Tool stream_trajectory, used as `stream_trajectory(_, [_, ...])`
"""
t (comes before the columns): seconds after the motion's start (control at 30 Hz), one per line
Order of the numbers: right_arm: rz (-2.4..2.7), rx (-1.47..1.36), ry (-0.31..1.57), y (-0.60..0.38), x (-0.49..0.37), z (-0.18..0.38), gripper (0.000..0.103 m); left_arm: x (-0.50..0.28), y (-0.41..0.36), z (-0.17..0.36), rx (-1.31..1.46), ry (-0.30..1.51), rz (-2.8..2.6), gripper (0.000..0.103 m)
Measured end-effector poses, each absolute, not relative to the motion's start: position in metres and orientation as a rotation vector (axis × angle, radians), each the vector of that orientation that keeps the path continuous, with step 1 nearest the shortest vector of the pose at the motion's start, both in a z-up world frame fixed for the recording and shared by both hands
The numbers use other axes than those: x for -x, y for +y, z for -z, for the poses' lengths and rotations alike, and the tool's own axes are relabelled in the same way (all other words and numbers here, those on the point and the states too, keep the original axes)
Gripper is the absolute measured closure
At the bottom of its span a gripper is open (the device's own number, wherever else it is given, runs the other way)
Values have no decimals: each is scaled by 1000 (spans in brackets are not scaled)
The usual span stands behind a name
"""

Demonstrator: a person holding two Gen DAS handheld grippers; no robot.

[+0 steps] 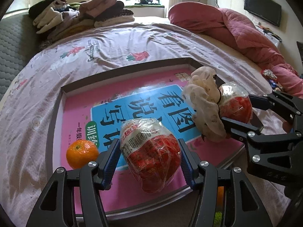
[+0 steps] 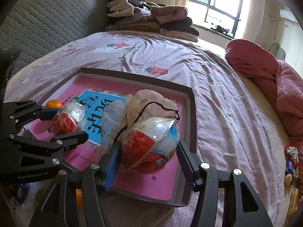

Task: Organize objects
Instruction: 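Lower the candy bag into the tray with the left tool while the right tool lowers the foil egg, then open the left tool to release the candy bag while the right tool releases the foil egg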

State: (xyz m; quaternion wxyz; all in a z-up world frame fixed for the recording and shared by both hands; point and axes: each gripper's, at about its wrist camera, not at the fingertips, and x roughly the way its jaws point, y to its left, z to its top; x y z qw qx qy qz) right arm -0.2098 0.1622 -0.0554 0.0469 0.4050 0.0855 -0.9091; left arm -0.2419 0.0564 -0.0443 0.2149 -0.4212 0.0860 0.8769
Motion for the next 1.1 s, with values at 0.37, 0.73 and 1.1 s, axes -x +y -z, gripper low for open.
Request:
stream_trajectory(0.37, [2736,-1280,264,164,212,63,45,246,56,51,1215,231,-2418,42])
stream_trajectory(0.73, [2738,-1297,240,164,213,64,45,247,53,48,1203,210,-2430,42])
stream_trajectory(1.1, [2744,-1306,226,167,214,64,40,247,52,46,1201,200,-2432,42])
